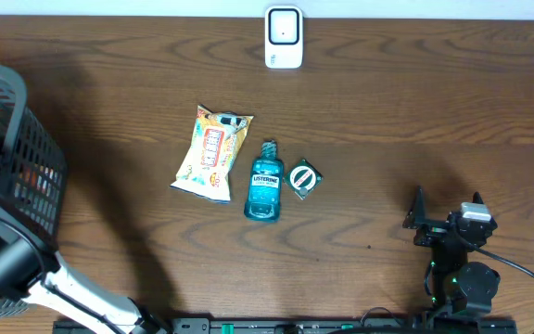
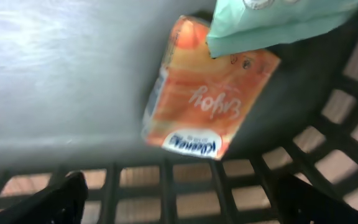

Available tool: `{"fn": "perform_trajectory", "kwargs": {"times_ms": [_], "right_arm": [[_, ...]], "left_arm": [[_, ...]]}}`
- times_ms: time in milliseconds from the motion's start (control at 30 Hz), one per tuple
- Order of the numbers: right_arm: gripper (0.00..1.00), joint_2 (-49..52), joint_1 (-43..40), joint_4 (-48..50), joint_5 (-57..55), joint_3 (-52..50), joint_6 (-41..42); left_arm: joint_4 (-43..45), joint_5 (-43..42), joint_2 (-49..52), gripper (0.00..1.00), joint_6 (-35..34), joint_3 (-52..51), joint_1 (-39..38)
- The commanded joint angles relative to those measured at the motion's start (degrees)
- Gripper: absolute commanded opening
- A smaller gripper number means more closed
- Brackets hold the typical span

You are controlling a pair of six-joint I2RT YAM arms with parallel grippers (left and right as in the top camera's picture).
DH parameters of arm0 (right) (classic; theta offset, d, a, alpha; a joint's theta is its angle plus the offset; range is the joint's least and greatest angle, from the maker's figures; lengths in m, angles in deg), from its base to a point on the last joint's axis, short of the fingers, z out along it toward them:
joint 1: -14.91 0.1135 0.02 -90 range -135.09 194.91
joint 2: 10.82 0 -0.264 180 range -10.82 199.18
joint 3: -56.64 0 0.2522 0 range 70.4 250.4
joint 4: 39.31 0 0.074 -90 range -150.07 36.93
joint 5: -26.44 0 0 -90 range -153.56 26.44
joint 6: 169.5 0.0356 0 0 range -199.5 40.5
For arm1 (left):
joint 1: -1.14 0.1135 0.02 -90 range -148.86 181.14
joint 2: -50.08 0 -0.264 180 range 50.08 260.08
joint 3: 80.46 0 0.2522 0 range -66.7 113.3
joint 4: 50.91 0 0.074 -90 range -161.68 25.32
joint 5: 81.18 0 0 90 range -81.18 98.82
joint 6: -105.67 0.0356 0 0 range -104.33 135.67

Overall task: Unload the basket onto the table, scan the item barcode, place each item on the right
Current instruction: 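Move the left gripper back into the basket toward the orange box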

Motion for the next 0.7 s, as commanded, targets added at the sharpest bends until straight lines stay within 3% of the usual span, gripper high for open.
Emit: {"fn": "perform_trajectory", "kwargs": {"times_ms": [0,300,567,667], "right_arm": [[0.99,-0.4,-0.1,-0.2,0.3,-0.1,-0.4],[0.99,-0.4,-0.1,-0.2,0.3,-0.1,-0.4],[0.99,-0.4,-0.1,-0.2,0.3,-0.1,-0.4],[0.99,-0.4,-0.1,-0.2,0.3,-0.1,-0.4]], "left_arm": [[0.3,-0.2,1.5,0.85,1.2,-0.5,-0.9],[1.2,8.3,2.0,0.81,1.2,-1.1,-1.7],[4.5,8.8,2.0,0.81,1.4,-5.1,-1.8],[5.9,8.8,2.0,0.77,1.4,-7.2,-1.8]]}}
